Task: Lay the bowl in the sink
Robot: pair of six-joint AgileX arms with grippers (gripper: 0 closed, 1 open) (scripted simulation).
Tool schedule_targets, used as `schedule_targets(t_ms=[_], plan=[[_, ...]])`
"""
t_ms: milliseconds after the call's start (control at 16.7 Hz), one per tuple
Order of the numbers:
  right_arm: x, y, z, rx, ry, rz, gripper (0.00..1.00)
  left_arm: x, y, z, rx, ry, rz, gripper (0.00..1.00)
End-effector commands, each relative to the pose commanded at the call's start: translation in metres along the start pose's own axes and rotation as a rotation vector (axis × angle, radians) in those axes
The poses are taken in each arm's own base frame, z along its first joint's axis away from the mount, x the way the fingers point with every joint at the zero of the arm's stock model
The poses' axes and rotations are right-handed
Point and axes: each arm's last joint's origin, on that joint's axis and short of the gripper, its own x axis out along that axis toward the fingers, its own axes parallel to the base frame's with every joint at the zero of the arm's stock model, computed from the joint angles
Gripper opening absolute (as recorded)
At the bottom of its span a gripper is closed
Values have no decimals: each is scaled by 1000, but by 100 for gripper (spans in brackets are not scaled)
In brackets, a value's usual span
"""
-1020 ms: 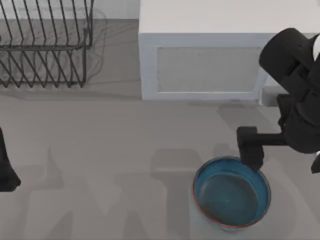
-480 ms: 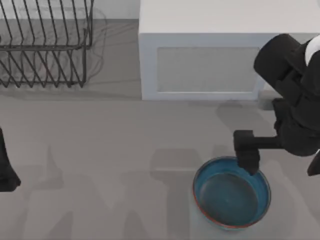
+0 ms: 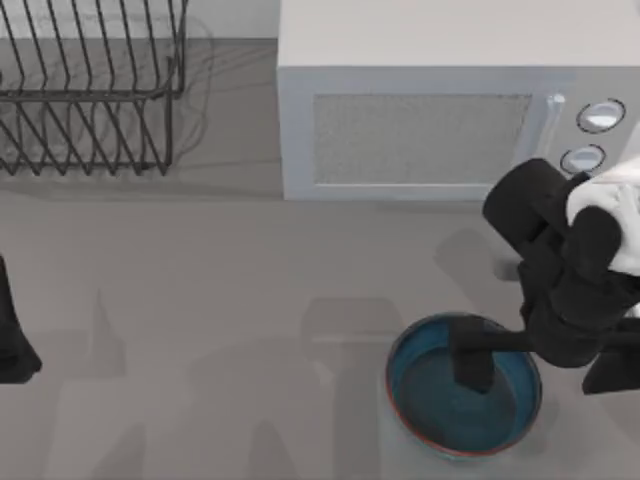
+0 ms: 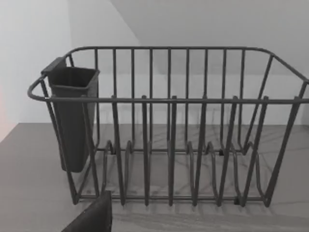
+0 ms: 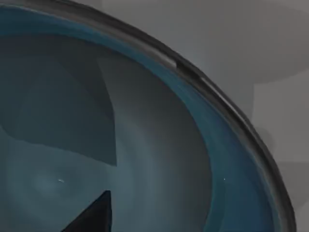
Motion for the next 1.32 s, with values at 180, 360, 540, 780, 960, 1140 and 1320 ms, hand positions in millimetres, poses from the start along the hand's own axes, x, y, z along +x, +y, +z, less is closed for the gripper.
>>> schedule_targets(t_ms=[180,360,540,780,960,1140,1320], plan=[[6,-1,-1,0,4,-2,100,0,0,0,0,0,0,100],[6,-1,-1,0,4,-2,92,0,0,0,0,0,0,100],[6,-1,-1,0,4,-2,70,0,0,0,0,0,0,100],[6,-1,-1,0,4,-2,40,0,0,0,0,0,0,100],[6,-1,-1,0,4,-2,17,0,0,0,0,0,0,100],[6,-1,-1,0,4,-2,0,0,0,0,0,0,0,100],[6,-1,-1,0,4,-2,0,0,0,0,0,0,0,100]])
